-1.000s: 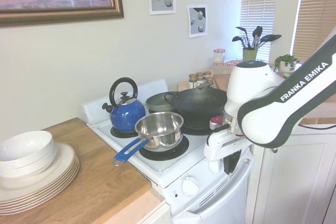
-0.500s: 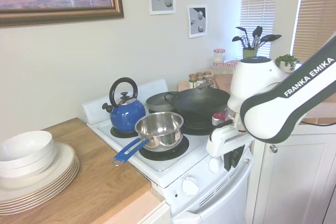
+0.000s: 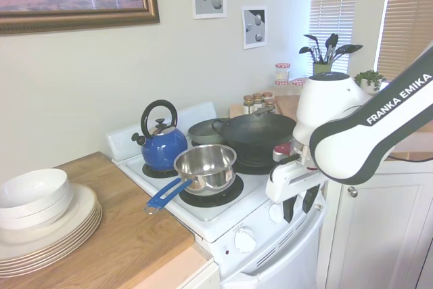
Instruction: Turn on the stove on the bottom left
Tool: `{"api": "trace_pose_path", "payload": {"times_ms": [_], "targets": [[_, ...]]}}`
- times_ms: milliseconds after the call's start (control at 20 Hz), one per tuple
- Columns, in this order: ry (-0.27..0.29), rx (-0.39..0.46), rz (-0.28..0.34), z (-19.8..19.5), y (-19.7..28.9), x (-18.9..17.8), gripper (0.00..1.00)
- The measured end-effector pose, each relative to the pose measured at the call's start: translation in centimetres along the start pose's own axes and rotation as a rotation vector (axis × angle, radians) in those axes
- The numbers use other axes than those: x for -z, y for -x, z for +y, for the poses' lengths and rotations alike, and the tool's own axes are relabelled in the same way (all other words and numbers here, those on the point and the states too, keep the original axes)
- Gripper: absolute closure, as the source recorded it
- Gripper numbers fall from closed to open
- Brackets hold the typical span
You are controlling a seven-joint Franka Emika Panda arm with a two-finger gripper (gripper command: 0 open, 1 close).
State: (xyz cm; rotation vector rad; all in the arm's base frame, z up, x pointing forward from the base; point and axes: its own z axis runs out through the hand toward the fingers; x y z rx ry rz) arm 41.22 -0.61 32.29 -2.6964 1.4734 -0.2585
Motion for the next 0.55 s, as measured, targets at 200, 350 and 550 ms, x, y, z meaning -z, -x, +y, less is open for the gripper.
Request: {"api": "trace_pose_path", "payload": {"times_ms": [200, 350, 550], "targets": [[-0.001, 0.002, 0.001, 0.0, 0.02, 0.35, 0.0], [-0.003, 0.003, 0.004, 0.09, -0.13, 0.61, 0.0], [-0.005, 0.007, 0.007, 0.08, -0.14, 0.89, 0.0]]}}
